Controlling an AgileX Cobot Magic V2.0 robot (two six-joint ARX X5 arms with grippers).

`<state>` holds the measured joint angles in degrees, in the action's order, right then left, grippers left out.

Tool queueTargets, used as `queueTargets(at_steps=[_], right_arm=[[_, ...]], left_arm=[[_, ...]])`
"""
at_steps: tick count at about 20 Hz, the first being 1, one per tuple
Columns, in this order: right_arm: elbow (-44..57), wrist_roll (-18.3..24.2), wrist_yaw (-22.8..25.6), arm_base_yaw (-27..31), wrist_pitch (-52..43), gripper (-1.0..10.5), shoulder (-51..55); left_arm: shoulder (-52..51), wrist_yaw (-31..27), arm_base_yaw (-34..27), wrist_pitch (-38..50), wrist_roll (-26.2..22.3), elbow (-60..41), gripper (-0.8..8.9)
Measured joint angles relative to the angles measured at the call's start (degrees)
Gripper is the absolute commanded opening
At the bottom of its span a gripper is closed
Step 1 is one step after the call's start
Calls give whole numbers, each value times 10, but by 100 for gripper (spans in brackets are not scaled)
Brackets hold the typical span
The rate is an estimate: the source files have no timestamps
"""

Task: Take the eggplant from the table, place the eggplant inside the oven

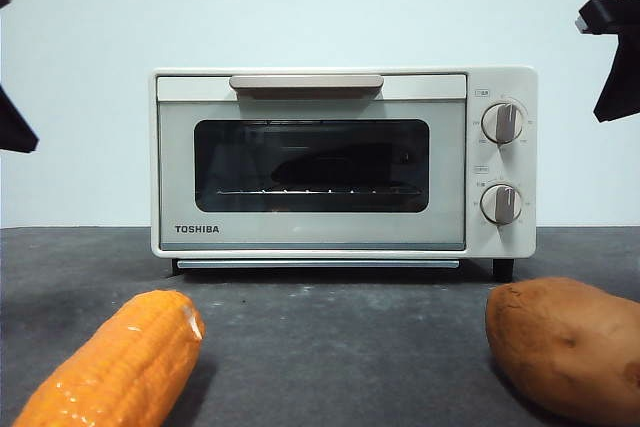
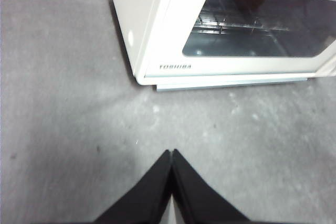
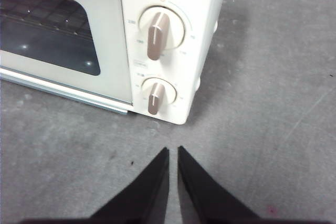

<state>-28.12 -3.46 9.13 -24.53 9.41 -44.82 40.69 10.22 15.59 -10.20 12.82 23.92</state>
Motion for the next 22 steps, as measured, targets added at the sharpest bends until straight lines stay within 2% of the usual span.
queueTargets(at_steps=[2,5,8,11,15,22], right_arm=[[0,0,0,0,0,14,0],[0,0,0,0,0,14,0],[0,0,0,0,0,14,0],[0,0,0,0,0,14,0],[0,0,0,0,1,14,0],[0,0,1,0,0,14,0]], left_arm=[[-76,-1,-4,-35,-5,0,6],[-202,-25,-19,-39,-52,0,6],[-306,-47,-68,-33,-105,-18,6],[-379,-60,-117,-38,-136,-82,6],[-404,-60,-148,-47,-144,-155,6],[-404,-58,-148,-30,-148,-210,6]])
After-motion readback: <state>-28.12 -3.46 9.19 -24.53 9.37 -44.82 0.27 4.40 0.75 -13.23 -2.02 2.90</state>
